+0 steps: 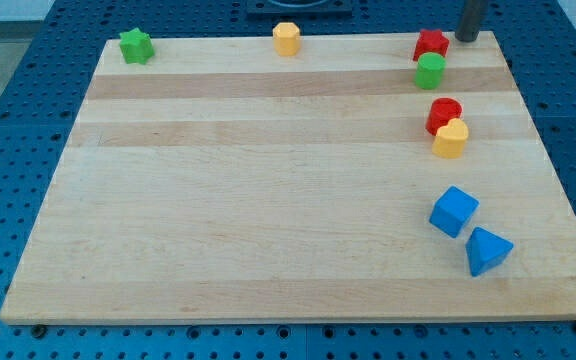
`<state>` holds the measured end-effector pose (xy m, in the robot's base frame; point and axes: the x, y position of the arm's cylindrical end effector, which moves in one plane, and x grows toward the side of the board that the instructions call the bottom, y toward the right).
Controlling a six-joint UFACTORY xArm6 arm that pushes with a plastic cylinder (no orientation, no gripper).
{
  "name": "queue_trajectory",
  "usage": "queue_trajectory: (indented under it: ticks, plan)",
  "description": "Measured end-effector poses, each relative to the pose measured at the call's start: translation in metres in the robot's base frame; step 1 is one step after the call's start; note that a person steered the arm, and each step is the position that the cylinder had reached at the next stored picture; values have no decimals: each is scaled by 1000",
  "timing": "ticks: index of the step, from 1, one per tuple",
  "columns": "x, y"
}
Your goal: Slide the red star towards the center
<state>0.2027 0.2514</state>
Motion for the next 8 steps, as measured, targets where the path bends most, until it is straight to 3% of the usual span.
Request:
queue_trajectory:
  ticks: [3,6,8]
  plan:
    - [15,-1]
    - [15,-63]
    - [15,-48]
